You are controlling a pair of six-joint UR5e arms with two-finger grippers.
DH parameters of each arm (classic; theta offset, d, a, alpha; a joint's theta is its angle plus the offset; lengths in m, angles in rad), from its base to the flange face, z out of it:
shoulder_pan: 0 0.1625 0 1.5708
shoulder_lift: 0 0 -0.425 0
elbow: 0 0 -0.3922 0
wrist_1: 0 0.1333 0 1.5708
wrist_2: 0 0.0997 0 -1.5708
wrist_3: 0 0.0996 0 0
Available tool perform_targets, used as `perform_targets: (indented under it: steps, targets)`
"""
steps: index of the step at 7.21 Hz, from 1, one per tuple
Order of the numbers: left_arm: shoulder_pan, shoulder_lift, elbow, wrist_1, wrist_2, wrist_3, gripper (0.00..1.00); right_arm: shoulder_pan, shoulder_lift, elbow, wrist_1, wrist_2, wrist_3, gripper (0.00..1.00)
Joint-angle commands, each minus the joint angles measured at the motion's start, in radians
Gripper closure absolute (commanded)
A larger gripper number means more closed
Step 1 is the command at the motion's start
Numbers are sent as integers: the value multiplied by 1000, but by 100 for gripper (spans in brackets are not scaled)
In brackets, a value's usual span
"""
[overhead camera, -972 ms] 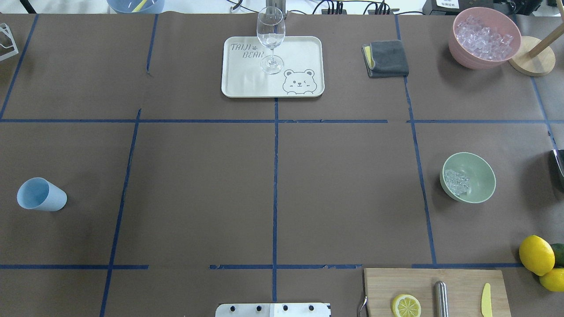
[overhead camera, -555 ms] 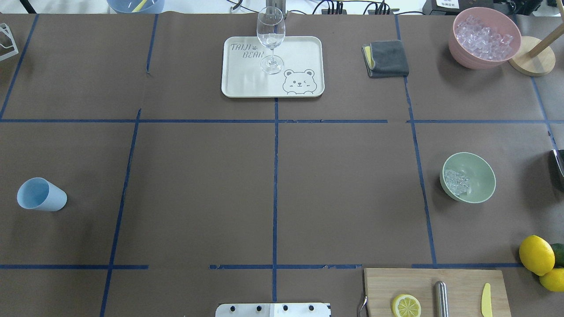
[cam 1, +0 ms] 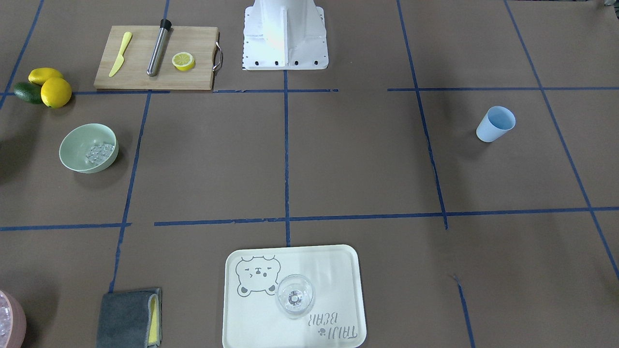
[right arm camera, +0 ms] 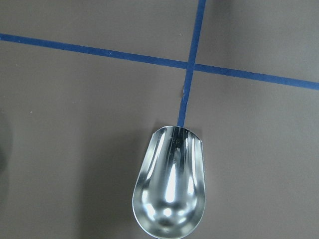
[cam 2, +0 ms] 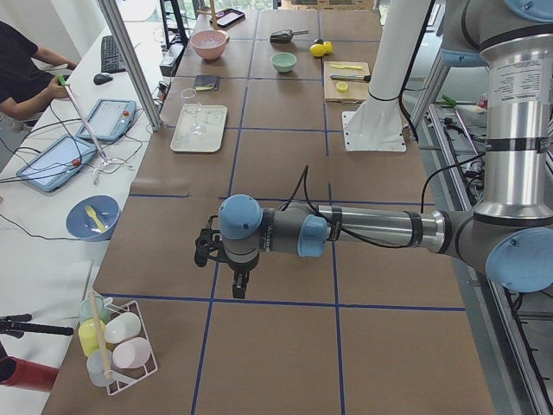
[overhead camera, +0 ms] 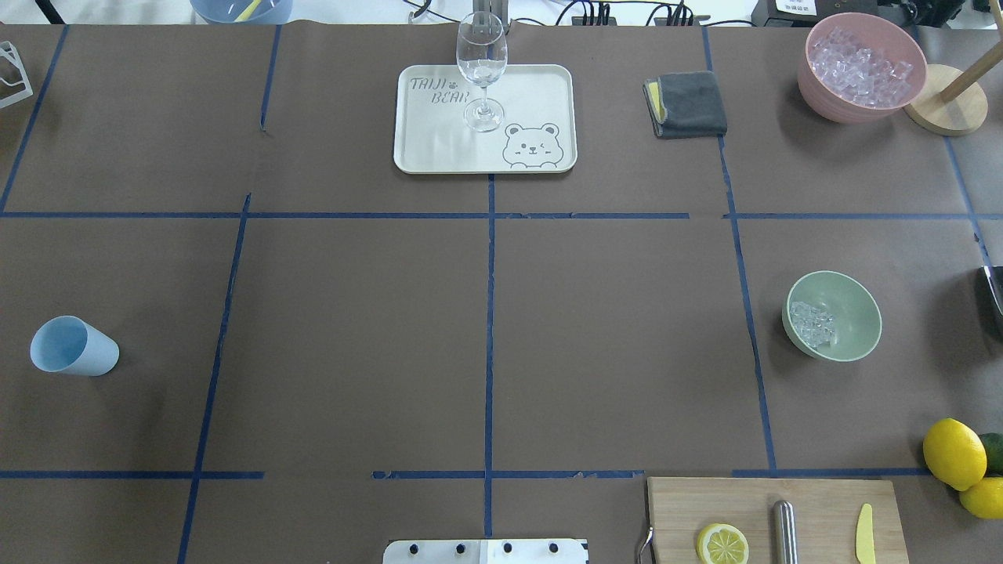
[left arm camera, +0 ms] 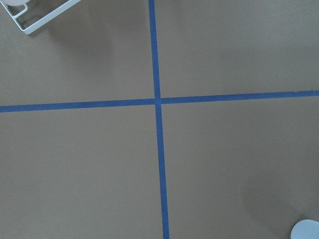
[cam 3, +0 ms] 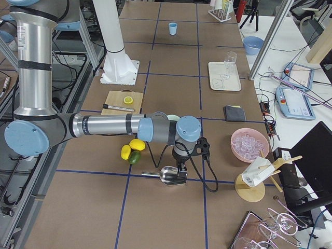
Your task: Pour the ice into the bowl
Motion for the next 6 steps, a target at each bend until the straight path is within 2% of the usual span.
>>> perform_targets:
  steps: [1,2,6]
  targets:
    - [-19,-5,2,6,2,-3,0,0,-6,8,1,0,0,0]
    - [-19,-5,3,6,5,-7,0,0,-6,10,1,-2,-2,0]
    - [-19,0,0,6,136,-9,0,0,-9,14,1,-2,-2,0]
